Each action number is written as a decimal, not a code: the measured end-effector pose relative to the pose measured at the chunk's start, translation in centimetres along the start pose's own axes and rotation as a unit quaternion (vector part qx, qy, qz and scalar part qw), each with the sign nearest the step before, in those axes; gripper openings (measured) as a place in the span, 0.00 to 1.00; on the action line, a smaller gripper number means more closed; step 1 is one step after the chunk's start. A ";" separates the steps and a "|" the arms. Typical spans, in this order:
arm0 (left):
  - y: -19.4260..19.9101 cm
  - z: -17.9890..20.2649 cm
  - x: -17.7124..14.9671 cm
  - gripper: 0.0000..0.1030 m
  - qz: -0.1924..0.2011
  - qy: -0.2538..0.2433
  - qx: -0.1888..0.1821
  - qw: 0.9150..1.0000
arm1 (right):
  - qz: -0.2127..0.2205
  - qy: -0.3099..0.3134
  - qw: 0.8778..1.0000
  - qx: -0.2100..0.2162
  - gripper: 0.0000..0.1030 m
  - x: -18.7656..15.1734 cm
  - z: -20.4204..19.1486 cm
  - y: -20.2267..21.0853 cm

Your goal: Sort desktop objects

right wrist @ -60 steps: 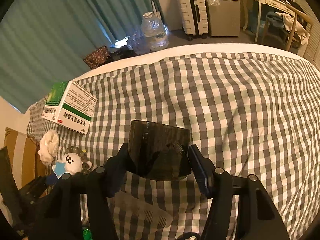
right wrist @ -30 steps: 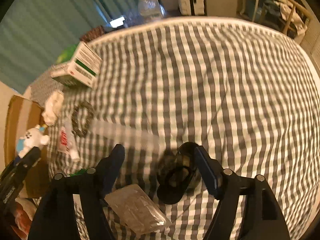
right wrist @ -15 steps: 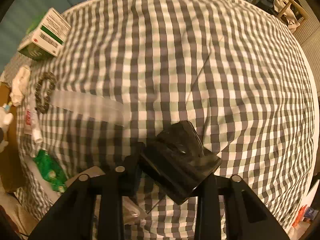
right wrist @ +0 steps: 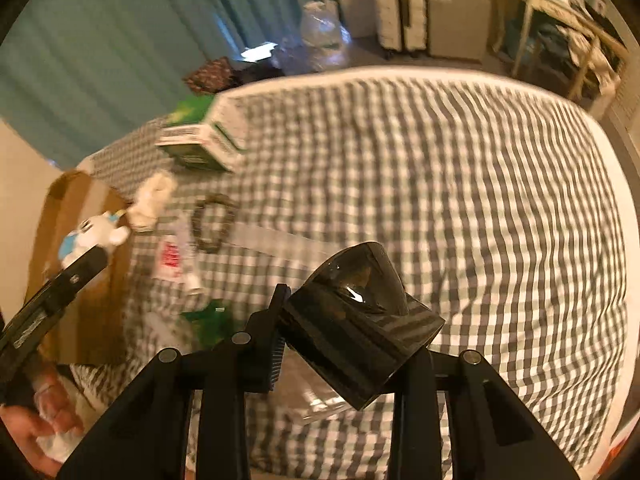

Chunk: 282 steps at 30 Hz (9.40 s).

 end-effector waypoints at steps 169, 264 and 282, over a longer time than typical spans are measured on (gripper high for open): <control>9.1 -17.7 5.7 0.08 0.173 0.123 0.148 0.966 | 0.062 0.155 0.955 0.246 0.04 4.6 -29.6 0.5; -7.0 2.9 -9.7 0.41 -0.150 -0.009 0.113 0.982 | -0.207 0.182 0.961 0.030 0.68 -8.7 -3.3 -11.4; 0.1 -0.3 0.5 0.41 0.037 0.015 0.128 0.991 | 0.060 0.133 0.983 0.113 0.68 0.5 -7.6 3.7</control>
Point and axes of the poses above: each gripper's, at about its wrist camera, not at the fingertips, and y roughly against the way its jaws point, z to its right, x to its top, the point moved 2 cm from there along -y, roughly the way its jaws point, and after that the axes turned 6 degrees about z, right-handed, at the moved point
